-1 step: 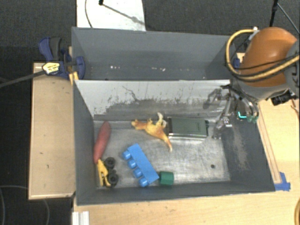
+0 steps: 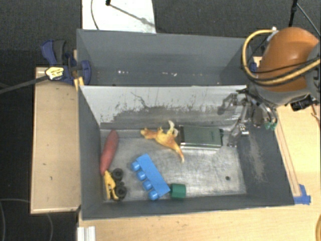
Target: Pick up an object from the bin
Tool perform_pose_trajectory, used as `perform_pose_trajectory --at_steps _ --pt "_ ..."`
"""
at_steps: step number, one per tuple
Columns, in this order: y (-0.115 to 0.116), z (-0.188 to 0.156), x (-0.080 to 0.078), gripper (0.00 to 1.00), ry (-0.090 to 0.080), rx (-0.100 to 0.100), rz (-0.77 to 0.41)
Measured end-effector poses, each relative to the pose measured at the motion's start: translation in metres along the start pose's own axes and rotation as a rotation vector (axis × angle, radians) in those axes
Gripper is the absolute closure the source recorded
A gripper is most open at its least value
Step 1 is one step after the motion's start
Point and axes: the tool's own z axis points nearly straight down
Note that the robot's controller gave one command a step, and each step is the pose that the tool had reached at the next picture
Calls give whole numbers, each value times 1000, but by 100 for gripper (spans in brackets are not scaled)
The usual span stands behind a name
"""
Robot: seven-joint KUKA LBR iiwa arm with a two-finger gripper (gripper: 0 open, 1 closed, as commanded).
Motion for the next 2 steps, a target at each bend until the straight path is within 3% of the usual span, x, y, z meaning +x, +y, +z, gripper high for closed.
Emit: perform_pose_trajectory --at_steps 1,2 --pt "26 62 -2 0 -5 0 67" --pt "51 72 4 0 5 -1 78"
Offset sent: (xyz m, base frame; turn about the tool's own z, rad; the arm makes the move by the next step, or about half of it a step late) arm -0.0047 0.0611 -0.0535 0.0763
